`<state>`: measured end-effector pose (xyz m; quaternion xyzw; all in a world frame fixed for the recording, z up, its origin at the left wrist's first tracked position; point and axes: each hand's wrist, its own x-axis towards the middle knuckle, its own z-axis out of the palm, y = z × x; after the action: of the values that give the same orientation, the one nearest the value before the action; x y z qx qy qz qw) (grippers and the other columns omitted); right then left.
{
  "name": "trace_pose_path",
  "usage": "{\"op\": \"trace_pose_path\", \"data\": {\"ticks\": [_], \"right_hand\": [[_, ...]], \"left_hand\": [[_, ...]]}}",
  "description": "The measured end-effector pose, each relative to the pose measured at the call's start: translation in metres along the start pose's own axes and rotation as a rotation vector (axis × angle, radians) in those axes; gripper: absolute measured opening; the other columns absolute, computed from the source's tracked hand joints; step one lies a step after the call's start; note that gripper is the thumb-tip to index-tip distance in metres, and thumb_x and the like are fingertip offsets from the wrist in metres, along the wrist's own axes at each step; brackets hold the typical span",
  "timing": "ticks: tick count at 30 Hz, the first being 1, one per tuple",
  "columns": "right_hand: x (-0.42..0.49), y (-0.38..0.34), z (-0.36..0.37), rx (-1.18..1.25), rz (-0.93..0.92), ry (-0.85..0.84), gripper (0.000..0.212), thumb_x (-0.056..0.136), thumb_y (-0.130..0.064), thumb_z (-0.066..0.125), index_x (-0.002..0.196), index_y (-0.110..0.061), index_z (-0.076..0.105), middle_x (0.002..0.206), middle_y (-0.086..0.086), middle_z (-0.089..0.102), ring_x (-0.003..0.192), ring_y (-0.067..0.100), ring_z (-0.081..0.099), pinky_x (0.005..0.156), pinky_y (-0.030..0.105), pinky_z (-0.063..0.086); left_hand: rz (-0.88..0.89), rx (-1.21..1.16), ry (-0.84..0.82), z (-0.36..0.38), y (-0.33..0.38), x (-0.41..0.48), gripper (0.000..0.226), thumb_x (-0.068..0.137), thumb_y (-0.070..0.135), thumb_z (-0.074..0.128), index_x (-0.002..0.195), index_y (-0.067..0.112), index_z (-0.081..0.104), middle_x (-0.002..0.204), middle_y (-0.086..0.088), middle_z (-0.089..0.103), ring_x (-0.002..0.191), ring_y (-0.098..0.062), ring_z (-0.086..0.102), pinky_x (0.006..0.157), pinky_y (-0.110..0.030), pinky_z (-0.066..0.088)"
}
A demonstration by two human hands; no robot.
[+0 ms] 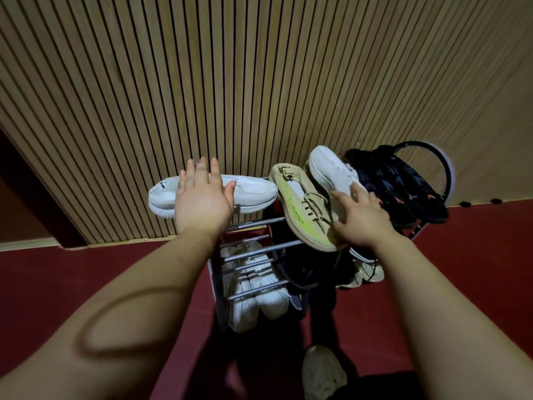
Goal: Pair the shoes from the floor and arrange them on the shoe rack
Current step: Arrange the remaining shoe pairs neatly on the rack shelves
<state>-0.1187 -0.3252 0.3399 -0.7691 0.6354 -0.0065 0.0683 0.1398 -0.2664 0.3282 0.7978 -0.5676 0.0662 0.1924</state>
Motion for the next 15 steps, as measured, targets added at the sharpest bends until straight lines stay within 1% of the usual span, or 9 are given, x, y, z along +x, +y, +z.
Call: {"op": "trace_pose_path", "data": {"ticks": [1,3,5,7,9,10,12,13,15], "right_hand": [[0.001,-0.001,0.0,0.032,0.04,-0.008,0.069,0.088,-0.04,0.056,0.146,-0.04,0.019,0.159,0.001,-0.007,0.145,0.034,-0.006,0.112,0.054,0.016],[0.004,-0.004,-0.001,0.122,0.135,0.018,0.076,0.087,-0.051,0.056,0.147,-0.04,0.011,0.159,0.001,-0.011,0.144,0.036,-0.008,0.111,0.055,0.016],[0.008,-0.006,-0.001,0.211,0.254,0.032,0.083,0.085,-0.057,0.055,0.149,-0.037,0.006,0.158,0.004,-0.01,0.143,0.039,0.002,0.111,0.054,0.02],[0.011,-0.01,0.002,0.146,0.319,0.004,0.078,0.086,-0.055,0.053,0.149,-0.034,0.012,0.158,0.007,-0.003,0.139,0.041,0.015,0.108,0.051,0.025],[0.015,-0.021,0.001,-0.006,0.339,0.039,0.071,0.087,-0.046,0.055,0.146,-0.03,0.02,0.157,0.009,0.003,0.137,0.04,0.019,0.108,0.051,0.022],[0.017,-0.029,-0.002,-0.083,0.314,0.093,0.069,0.087,-0.041,0.057,0.145,-0.029,0.022,0.157,0.01,0.005,0.137,0.039,0.018,0.109,0.051,0.019],[0.027,-0.052,-0.005,-0.168,0.137,0.198,0.068,0.088,-0.038,0.054,0.146,-0.028,0.021,0.157,0.011,0.008,0.141,0.035,0.013,0.111,0.051,0.014],[0.034,-0.067,-0.004,-0.163,0.011,0.198,0.07,0.089,-0.043,0.053,0.148,-0.028,0.018,0.157,0.009,0.009,0.143,0.031,0.011,0.113,0.051,0.012],[0.047,-0.098,0.003,-0.14,-0.199,0.09,0.086,0.084,-0.056,0.056,0.15,-0.029,0.008,0.158,0.005,0.008,0.145,0.025,0.007,0.114,0.052,0.005]], "left_hand": [[-0.001,-0.003,0.001,0.0,0.0,0.0,0.06,0.1,0.042,0.025,0.15,0.009,0.017,0.156,-0.014,0.018,0.145,-0.029,0.007,0.118,-0.039,0.003],[-0.005,-0.013,0.001,0.001,0.0,0.001,0.06,0.1,0.042,0.025,0.15,0.01,0.017,0.156,-0.013,0.018,0.145,-0.029,0.006,0.118,-0.039,0.003],[-0.006,-0.028,-0.002,0.001,0.0,0.0,0.06,0.1,0.042,0.026,0.15,0.01,0.017,0.156,-0.013,0.017,0.146,-0.029,0.006,0.119,-0.039,0.003],[-0.006,-0.042,0.0,0.002,0.0,0.0,0.06,0.1,0.042,0.027,0.15,0.01,0.018,0.156,-0.013,0.017,0.146,-0.029,0.006,0.119,-0.039,0.004],[-0.005,-0.044,0.006,0.002,-0.001,0.0,0.06,0.1,0.042,0.027,0.15,0.01,0.018,0.156,-0.012,0.016,0.146,-0.028,0.006,0.119,-0.039,0.004],[-0.005,-0.044,0.007,0.002,-0.001,0.001,0.06,0.1,0.042,0.026,0.15,0.011,0.017,0.156,-0.012,0.016,0.146,-0.028,0.005,0.119,-0.039,0.005],[-0.008,-0.043,0.003,0.002,0.0,0.001,0.06,0.1,0.043,0.024,0.15,0.012,0.016,0.157,-0.011,0.015,0.146,-0.027,0.004,0.118,-0.038,0.004],[-0.011,-0.042,0.001,0.002,0.0,0.001,0.06,0.1,0.043,0.024,0.15,0.012,0.016,0.157,-0.01,0.014,0.146,-0.027,0.003,0.118,-0.038,0.004],[-0.007,-0.037,0.003,0.004,-0.001,0.002,0.059,0.1,0.043,0.024,0.15,0.013,0.016,0.157,-0.01,0.014,0.146,-0.026,0.003,0.118,-0.038,0.003]]}}
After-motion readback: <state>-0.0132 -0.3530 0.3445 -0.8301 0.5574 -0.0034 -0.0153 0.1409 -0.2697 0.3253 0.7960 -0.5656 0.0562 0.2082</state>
